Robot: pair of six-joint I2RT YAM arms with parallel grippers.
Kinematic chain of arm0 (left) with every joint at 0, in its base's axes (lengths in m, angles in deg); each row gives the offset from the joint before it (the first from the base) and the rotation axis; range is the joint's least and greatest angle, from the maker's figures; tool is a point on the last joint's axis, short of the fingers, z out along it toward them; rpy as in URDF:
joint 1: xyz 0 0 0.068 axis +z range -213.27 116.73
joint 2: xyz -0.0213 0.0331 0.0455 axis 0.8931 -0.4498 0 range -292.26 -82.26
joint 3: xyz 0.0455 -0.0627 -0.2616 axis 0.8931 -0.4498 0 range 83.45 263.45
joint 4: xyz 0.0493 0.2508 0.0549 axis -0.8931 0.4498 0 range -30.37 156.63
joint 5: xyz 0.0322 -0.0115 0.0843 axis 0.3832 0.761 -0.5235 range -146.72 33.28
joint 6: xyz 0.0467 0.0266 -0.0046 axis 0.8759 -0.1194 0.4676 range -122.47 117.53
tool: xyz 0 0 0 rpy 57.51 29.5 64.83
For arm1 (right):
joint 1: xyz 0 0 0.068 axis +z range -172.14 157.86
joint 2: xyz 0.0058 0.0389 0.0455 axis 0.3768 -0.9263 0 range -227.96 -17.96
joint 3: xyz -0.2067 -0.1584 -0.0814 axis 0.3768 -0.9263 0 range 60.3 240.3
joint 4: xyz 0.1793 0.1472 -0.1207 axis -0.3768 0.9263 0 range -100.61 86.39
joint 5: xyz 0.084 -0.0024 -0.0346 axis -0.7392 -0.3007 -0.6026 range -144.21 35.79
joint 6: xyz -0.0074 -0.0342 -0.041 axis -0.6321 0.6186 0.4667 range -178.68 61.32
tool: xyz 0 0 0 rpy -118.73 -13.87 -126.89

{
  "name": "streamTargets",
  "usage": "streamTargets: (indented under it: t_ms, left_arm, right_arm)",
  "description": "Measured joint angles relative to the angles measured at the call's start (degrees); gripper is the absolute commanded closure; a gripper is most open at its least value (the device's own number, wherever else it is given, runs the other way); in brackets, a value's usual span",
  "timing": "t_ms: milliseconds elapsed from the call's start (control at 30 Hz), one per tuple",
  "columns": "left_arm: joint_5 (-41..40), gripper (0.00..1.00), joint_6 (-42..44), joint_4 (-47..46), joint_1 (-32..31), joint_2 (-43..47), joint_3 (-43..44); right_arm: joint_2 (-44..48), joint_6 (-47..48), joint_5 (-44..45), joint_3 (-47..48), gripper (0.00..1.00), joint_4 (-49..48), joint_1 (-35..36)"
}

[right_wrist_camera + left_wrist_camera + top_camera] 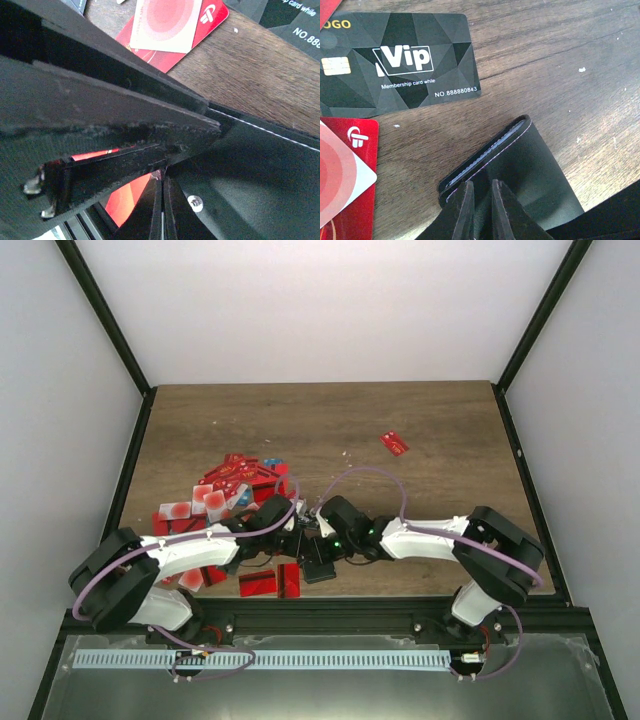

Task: Put the credit cards into the card holder

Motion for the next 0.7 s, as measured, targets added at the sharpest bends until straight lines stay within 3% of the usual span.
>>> streamTargets:
  t_ms: [700]
  left_arm:
    - [-0.4,0.89,0.2,-1.5,0.0,-2.6,-0.2]
  right_arm:
    - [0.5,-1.9,3.3,2.3,0.99,9.4,0.0]
